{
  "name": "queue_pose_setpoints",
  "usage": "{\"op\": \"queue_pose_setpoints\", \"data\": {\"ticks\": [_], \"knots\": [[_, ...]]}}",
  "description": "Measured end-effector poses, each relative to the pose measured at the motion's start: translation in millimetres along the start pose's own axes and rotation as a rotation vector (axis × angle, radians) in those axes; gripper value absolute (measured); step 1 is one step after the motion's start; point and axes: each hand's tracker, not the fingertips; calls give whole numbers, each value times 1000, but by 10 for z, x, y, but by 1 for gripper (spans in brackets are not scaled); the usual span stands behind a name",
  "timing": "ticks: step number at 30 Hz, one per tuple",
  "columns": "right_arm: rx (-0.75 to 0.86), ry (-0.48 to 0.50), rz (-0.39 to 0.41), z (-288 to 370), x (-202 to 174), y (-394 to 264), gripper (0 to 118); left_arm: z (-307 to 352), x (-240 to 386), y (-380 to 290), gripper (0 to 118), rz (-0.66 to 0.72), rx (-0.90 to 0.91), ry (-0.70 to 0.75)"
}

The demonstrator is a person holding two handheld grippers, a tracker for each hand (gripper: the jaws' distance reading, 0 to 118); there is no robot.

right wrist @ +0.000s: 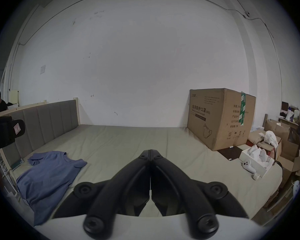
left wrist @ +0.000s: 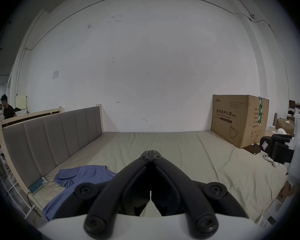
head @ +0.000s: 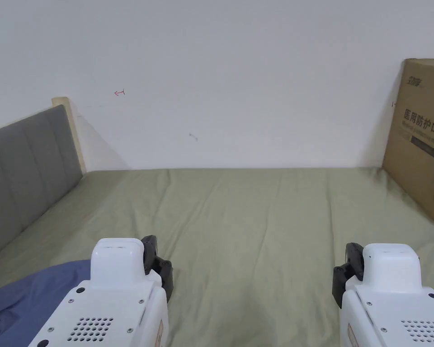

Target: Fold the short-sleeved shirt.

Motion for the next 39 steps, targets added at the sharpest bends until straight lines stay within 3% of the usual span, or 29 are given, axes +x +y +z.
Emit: {"op": "queue_pose_setpoints", "data": {"ticks": [9,22,31,35,39], "knots": [[7,85,36,-46,-246,75,0,127,-165,37,0,-6,20,46],[-8,484,33,-108,-1361,113,0,812,-971,96,0,15,32,367],[-31,526,67,-110,-1552,39,0,599,-1237,-70,0,54,-79,417],[-71,508,58,-211,-1509,-13,0,102,-1421,-441,0,92,-262,390],[-118,487,70,-333,-1520,-115,0,-637,-1744,-1111,0,234,-528,303]]}}
